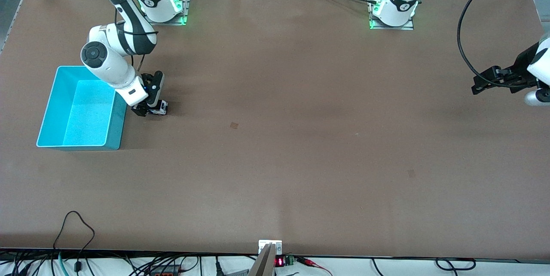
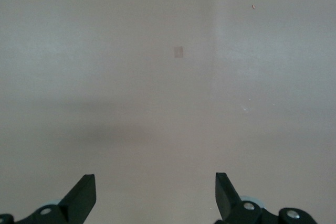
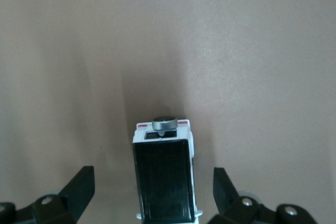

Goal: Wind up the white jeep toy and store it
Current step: 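Close the right gripper on the white jeep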

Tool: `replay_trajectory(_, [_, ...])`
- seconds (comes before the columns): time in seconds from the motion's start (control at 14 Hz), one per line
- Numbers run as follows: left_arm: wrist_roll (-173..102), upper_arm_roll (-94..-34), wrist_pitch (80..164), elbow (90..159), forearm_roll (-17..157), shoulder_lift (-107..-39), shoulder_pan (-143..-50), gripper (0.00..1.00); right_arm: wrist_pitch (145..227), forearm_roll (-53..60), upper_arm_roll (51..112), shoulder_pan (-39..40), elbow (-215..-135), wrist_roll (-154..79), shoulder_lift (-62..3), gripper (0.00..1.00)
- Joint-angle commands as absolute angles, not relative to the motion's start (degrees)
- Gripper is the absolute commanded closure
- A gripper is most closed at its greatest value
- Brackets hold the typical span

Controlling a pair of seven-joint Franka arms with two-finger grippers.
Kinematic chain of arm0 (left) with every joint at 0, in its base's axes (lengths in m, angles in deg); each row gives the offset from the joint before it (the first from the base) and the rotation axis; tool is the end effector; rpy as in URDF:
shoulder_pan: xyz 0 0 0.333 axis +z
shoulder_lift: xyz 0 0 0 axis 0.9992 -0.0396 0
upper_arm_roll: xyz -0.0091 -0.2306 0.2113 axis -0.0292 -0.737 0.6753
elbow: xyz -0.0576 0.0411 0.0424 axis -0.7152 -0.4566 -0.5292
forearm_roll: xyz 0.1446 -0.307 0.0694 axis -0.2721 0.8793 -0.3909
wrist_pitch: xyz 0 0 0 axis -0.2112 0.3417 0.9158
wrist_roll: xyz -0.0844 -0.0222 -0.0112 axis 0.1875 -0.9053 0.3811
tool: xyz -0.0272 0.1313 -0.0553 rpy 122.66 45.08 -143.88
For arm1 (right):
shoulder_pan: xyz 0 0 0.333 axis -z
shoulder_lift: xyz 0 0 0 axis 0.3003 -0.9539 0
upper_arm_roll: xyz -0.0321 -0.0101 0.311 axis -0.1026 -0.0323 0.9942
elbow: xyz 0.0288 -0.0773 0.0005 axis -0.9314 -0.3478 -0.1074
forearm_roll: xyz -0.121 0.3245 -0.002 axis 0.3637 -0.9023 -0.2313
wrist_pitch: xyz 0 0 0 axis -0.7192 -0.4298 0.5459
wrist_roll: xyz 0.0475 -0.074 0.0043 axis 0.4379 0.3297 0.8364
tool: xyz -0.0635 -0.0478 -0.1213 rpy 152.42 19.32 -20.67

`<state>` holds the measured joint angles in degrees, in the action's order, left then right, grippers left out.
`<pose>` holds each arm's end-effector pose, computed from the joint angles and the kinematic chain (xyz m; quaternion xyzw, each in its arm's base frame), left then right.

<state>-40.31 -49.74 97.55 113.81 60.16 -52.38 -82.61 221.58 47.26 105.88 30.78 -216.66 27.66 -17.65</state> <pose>0.5348 0.0142 0.5541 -0.9996 -0.0261 0.0079 0.0018 0.4584 0.0496 0.2239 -0.7600 -0.6499 -0.0007 0.0038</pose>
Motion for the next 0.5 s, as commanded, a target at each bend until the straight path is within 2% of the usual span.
replay_trajectory(0.0, [-41.29, -49.98, 98.18, 114.95, 61.48, -51.12, -82.2, 0.0, 222.94, 48.21, 106.7, 32.68, -217.02, 28.67, -18.39, 0.0])
replay_trajectory(0.43, [-41.29, -49.98, 98.88, 115.3, 61.48, -51.04, -82.2, 0.0, 225.04, 50.31, 106.7, 33.47, -217.02, 28.76, -20.23, 0.0])
